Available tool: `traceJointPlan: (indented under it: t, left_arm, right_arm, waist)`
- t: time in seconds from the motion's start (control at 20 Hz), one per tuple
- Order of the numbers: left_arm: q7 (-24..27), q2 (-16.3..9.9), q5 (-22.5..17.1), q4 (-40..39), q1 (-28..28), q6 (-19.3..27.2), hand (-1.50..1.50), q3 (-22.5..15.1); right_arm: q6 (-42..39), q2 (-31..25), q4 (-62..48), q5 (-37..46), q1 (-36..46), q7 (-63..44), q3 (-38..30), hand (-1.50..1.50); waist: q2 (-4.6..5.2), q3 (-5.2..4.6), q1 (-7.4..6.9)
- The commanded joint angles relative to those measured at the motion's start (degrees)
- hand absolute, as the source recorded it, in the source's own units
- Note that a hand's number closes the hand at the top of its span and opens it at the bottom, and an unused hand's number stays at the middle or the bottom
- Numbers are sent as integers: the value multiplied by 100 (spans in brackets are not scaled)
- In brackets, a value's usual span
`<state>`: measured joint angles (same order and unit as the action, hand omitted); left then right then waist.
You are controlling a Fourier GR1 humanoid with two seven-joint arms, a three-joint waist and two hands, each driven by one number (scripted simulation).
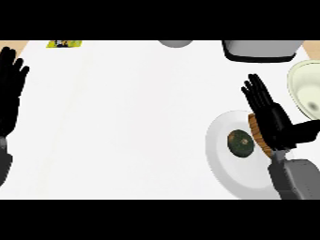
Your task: Pick the squash from the plate and place it in the bowl
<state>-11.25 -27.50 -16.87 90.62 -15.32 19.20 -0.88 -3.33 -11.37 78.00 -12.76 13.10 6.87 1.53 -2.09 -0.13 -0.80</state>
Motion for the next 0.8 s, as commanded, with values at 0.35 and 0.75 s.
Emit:
traceJointPlan:
  t: [0.35, 0.75]
  left_arm:
    - [767, -50, -58, -38, 322, -448, 0, 196]
    - [1437, 54, -189, -598, 315, -922, 0, 447]
  right_arm:
    - [-242, -389, 1479, 1979, 557, 641, 1420, -150]
    - [589, -618, 3241, 3275, -2104, 2015, 2433, -150]
  waist:
    - [89, -23, 241]
    - [176, 7, 280]
